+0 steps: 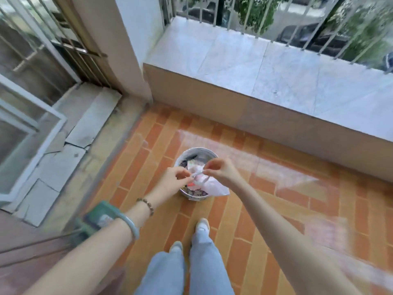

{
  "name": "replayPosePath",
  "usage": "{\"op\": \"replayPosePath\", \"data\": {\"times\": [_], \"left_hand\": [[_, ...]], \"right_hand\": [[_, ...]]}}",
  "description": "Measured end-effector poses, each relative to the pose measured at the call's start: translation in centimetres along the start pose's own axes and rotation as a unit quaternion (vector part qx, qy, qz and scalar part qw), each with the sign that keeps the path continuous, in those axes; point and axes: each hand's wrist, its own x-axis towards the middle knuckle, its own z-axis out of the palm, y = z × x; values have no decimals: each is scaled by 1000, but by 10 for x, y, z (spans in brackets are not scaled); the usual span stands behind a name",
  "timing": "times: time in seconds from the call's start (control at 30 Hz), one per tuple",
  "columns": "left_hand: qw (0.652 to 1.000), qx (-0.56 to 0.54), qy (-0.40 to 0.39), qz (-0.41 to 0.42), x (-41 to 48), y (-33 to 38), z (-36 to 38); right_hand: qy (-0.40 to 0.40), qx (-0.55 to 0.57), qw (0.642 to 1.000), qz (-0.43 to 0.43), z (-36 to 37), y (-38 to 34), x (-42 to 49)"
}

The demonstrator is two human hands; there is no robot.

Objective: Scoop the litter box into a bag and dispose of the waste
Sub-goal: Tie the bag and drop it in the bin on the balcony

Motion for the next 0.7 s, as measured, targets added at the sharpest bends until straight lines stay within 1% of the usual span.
{"op": "replayPosePath", "data": {"times": [0.17,0.23,0.3,0.4,0.57,0.7], "left_hand": [[999,4,-11,-36,58,-33,19],[999,11,-8,-49,77,-49,26],[997,25,-23,-63,94,-70,34],[995,49,-53,-62,117,-103,48],[993,74,-67,-69,149,-148,67],[993,78,-65,-68,165,-165,80]], "right_hand": [[-12,8,999,37,11,44,59],[-16,-8,999,43,19,63,80],[-27,-17,998,56,29,83,99],[-32,-26,997,72,48,110,117],[-19,-29,995,95,79,159,136],[5,-29,995,100,93,185,145]]}}
